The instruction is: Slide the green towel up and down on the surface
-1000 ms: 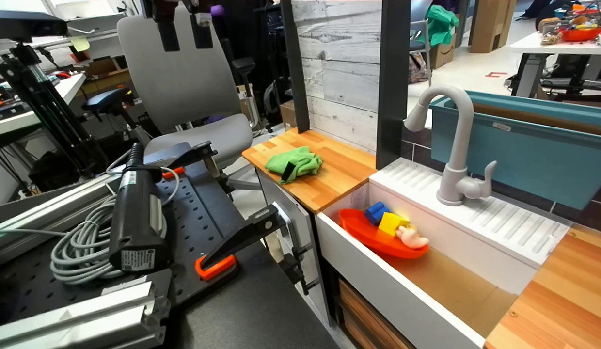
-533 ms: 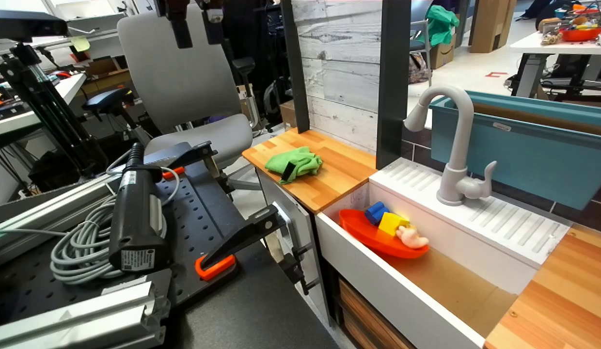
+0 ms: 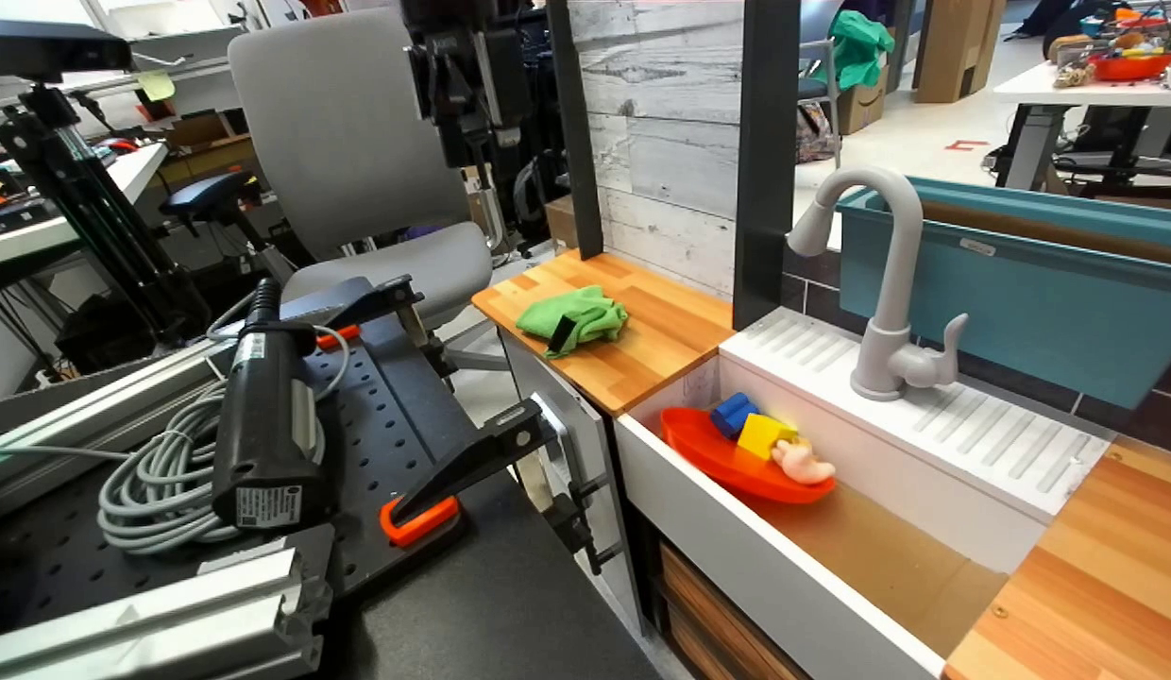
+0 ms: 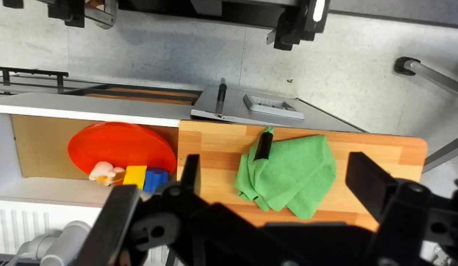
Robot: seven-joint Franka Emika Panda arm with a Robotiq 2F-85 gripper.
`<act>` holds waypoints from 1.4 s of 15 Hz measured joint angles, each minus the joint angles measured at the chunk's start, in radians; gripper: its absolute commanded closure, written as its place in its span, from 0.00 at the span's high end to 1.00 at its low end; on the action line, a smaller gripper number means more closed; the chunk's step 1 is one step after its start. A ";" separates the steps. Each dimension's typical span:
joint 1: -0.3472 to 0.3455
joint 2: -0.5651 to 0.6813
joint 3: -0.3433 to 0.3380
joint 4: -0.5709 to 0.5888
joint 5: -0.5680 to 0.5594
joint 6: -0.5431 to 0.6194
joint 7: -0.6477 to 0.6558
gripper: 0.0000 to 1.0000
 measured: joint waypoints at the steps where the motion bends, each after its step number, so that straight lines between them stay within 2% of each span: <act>1: 0.001 0.057 0.000 0.032 -0.002 0.008 0.010 1.00; 7: 0.022 0.396 -0.002 0.254 -0.002 0.014 0.029 1.00; 11: 0.060 0.559 -0.009 0.386 -0.002 0.015 0.038 1.00; 21: 0.079 0.590 -0.038 0.426 -0.001 0.040 0.064 1.00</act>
